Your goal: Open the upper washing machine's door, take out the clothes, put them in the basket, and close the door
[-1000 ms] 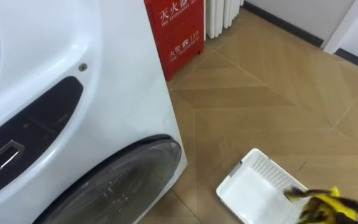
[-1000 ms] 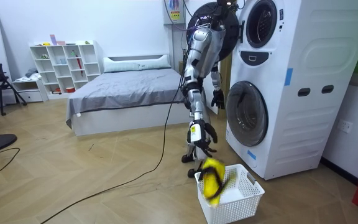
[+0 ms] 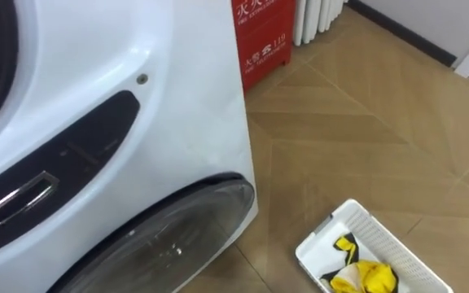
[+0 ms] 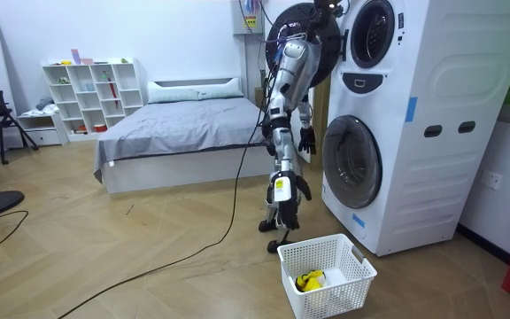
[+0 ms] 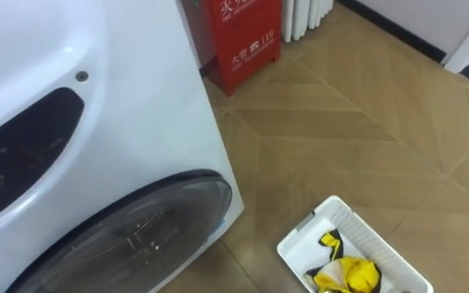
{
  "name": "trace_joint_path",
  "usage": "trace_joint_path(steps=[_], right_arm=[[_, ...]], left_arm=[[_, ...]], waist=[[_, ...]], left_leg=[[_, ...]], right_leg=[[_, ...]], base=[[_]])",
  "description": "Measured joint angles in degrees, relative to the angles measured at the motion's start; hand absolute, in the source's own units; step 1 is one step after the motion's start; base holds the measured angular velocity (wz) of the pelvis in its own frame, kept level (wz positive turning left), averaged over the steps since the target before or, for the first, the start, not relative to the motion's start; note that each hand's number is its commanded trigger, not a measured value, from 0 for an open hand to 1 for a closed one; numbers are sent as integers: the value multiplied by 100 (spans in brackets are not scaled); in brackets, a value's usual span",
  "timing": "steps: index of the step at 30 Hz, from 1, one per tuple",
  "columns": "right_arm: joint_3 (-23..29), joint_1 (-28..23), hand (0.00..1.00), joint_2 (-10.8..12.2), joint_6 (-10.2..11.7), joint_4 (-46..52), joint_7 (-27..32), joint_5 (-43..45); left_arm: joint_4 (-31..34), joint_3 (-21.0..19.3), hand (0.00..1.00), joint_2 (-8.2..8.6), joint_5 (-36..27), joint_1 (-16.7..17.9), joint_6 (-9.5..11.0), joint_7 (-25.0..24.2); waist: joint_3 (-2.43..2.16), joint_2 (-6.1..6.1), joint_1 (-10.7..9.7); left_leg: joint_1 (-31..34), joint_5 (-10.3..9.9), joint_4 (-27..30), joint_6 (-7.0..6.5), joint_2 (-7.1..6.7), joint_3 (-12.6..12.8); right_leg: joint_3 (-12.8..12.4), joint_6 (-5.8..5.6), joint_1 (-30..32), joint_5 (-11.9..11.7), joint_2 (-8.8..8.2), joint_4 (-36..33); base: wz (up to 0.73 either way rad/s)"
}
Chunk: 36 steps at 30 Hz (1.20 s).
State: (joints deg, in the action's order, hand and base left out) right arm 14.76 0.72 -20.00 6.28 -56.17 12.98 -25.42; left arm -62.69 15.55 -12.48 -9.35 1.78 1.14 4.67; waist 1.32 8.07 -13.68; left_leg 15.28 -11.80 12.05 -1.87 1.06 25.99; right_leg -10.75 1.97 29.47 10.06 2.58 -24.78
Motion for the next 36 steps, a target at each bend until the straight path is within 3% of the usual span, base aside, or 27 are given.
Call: trace_joint_path(steps=[4,7,10,12,13,16,20,23,27,36], right_arm=[[-91,-264,0,2,17,-124,-67,58],[-443,-458,0,90,12,-360,-141,56],[-720,-484,0,342,-6,-698,-287,75],[-984,-408,0,579,-45,-1030,-450,73],[-1027,-408,0,624,-85,-1057,-507,83],[-1147,-386,0,788,-219,-1130,-784,205],[-1155,-475,0,910,-290,-1399,-883,324],[-1209,-514,0,916,-382,-1577,-885,433],[-1357,-528,0,947,-389,-1730,-956,627],[-1589,-489,0,1057,-485,-1728,-1123,820]], left_arm=[[40,-145,0,-2,104,88,42,-51],[77,-211,0,9,150,123,105,-24],[70,-220,0,35,292,148,142,-18],[73,-224,0,84,393,224,156,47],[73,-224,0,104,406,257,162,73],[75,-310,0,169,514,386,155,137],[80,-682,0,212,565,639,130,156],[76,-1004,0,263,684,727,128,200],[74,-1251,0,263,782,791,135,231],[-42,-1656,0,273,815,822,136,247]], waist=[[-11,-71,38],[-41,-154,217],[-62,-272,335],[-83,-421,519],[-82,-474,555],[-134,-610,652],[-173,-775,788],[-123,-829,961],[-85,-879,963],[-52,-947,1283]], left_leg=[[-279,3,4,8,5,-280],[-538,23,-65,42,19,-478],[-817,37,-132,65,27,-772],[-1073,42,-152,73,26,-986],[-1138,42,-162,73,25,-1043],[-1334,42,-181,74,9,-1263],[-1536,42,-263,74,-28,-1581],[-1701,42,-295,74,-49,-1749],[-1871,41,-360,74,-47,-2007],[-1985,17,-377,106,-71,-2152]], right_leg=[[262,26,-430,64,-62,139],[480,57,-842,66,-93,339],[785,78,-1324,73,-138,601],[961,86,-1738,81,-157,757],[1011,87,-1839,81,-162,844],[1275,84,-2232,78,-213,1141],[1572,68,-2685,65,-246,1443],[1603,63,-2906,61,-247,1517],[1829,63,-3158,61,-246,1532],[1912,61,-3356,62,-260,1617]], base=[[33],[35],[51],[44],[44],[51],[37],[10],[23],[8]])
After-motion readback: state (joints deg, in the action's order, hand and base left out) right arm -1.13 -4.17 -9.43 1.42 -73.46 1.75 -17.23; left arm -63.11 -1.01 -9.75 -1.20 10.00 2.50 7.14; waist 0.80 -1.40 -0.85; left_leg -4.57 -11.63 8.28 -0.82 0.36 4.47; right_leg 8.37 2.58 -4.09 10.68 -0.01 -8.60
